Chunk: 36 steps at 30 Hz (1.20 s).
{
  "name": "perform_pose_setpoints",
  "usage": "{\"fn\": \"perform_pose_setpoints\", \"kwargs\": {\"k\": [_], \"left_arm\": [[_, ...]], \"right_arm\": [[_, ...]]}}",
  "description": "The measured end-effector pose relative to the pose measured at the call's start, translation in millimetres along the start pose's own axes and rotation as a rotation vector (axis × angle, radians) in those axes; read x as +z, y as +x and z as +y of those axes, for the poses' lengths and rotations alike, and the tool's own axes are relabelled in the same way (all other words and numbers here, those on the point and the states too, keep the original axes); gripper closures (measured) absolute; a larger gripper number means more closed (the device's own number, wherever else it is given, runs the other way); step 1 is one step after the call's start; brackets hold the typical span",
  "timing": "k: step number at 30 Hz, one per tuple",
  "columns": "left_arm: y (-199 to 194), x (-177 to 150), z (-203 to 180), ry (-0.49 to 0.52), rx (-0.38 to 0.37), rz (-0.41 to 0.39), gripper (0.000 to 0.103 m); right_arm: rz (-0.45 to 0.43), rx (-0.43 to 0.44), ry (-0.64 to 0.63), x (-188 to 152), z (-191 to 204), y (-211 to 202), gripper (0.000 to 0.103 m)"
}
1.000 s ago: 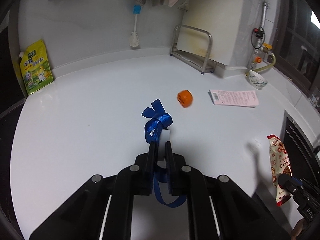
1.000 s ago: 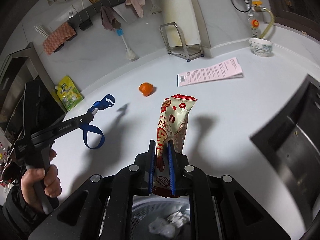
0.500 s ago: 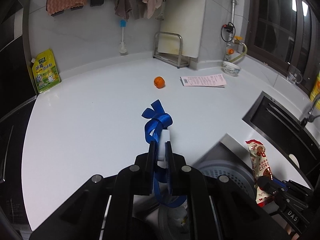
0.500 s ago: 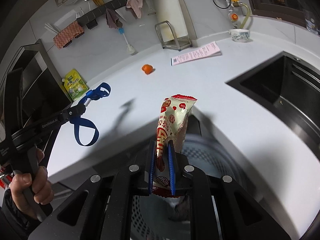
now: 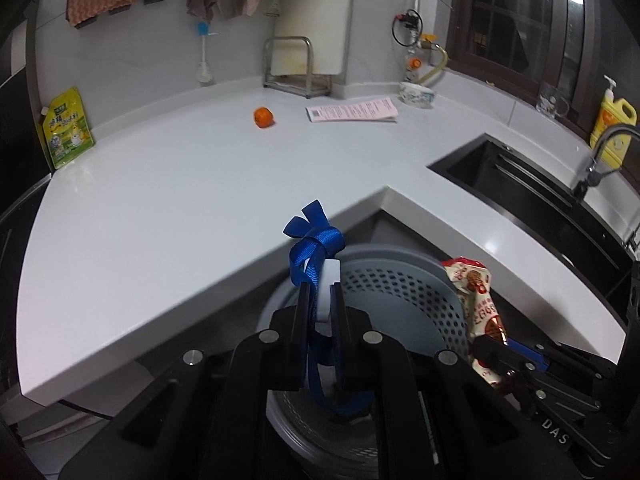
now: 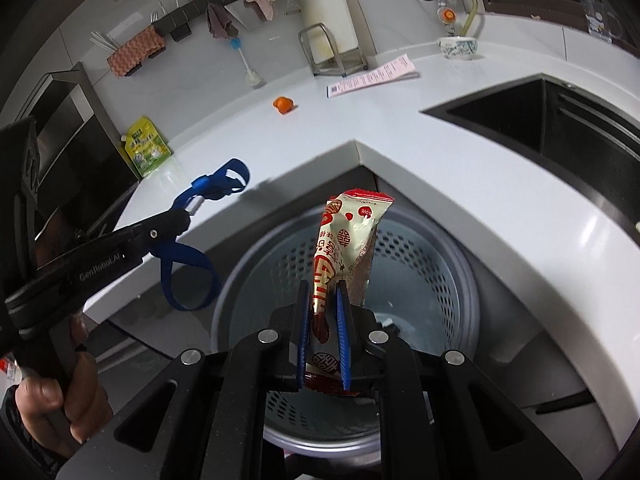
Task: Collect trash
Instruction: 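Carry the lanyard and wrapper over the bin and open both tools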
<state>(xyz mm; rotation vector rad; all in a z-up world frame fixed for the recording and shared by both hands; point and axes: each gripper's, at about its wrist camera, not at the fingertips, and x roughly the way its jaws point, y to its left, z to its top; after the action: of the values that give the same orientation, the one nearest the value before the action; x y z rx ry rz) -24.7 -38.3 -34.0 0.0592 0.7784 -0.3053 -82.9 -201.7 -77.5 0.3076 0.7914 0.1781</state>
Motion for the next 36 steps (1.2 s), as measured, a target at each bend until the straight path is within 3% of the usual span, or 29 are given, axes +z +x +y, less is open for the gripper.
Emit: {"fn": "perform_pose_setpoints", "kwargs": {"k": [12, 15, 17, 18, 24, 29, 36], "left_arm": [[19.8, -23.8, -9.8, 0.022, 0.021, 0.087, 0.089], [20.0, -25.2, -8.7, 0.022, 0.027, 0.089, 0.073], [17.1, -26.0, -8.4, 0.018, 0.036, 0.073, 0.043], [15.3, -26.1, -8.0, 0.016, 0.040, 0.060, 0.039], [12.2, -25.1, -7.3, 0.016, 0.050, 0.049, 0.036], [7.4, -24.6, -5.1, 0.004, 0.060, 0.028, 0.016], [-0.6, -20.2, -0.2, -0.019, 0.061, -0.005, 0.007]], "right_arm": [[0.022, -0.003, 0.033, -12.2, -13.6, 5.8, 0.090], [0.019, -0.012, 0.041, -13.5, -16.1, 5.6, 0.076], [0.010, -0.016, 0.051, -14.5, -18.7, 3.9, 0.065], [0.008, -0.016, 0.054, -14.4, -19.9, 3.4, 0.065], [0.006, -0.017, 0.069, -15.8, -25.3, 1.4, 0.063], [-0.012, -0.039, 0.063, -17.5, -27.1, -2.0, 0.056], [-0.054, -0.079, 0.013, -16.5, -22.7, -9.6, 0.045]]}}
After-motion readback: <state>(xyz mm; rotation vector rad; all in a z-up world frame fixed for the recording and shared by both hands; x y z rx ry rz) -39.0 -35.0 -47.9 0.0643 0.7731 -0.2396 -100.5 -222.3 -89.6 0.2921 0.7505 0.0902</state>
